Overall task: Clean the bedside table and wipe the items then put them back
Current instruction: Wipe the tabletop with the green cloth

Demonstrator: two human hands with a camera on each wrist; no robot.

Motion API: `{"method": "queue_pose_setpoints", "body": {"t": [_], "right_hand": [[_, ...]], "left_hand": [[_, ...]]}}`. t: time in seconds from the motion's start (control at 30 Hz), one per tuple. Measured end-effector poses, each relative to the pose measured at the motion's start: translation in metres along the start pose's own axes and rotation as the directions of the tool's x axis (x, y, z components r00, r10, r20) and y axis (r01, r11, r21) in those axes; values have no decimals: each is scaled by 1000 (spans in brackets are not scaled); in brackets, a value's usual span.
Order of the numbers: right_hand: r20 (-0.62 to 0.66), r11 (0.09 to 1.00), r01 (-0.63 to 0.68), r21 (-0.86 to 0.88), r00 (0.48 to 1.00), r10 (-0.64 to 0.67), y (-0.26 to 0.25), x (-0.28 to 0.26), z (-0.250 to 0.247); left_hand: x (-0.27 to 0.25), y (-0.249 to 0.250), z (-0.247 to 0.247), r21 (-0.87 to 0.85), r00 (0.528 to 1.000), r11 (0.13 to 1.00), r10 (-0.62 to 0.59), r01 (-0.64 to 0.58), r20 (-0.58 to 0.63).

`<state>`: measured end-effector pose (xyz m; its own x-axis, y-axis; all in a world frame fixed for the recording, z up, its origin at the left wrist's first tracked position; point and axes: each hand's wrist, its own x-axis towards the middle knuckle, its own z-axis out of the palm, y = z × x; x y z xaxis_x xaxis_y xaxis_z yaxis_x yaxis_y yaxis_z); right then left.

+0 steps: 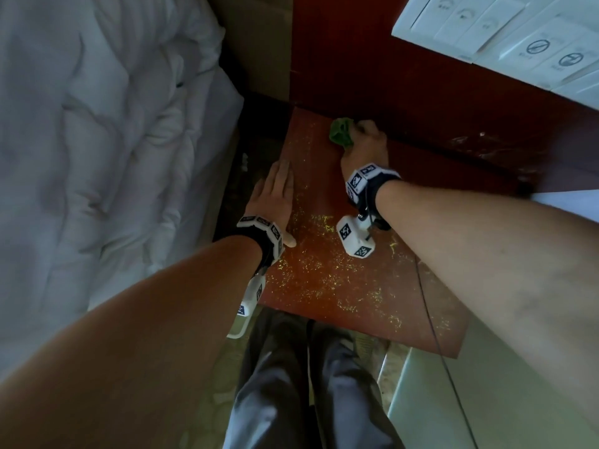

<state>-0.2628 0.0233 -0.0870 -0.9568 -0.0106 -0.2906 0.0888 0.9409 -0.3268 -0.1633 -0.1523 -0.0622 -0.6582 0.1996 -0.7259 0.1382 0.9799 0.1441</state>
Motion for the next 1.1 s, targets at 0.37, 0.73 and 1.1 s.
{"method": "queue_pose_setpoints", "body": {"t": [0.37, 0.73, 1.1], "right_hand": [[136, 963, 241, 118, 957, -256, -24, 5, 4], [448, 951, 296, 90, 841, -304, -8, -47, -1], [96, 995, 69, -66, 993, -62, -4, -4, -12]], "left_hand": [[2, 1, 4, 2, 1000, 1000, -9, 9, -17], [-18, 5, 5, -150, 979, 971, -198, 188, -56], [-37, 13, 46, -95, 980, 976, -201, 198, -16]]}}
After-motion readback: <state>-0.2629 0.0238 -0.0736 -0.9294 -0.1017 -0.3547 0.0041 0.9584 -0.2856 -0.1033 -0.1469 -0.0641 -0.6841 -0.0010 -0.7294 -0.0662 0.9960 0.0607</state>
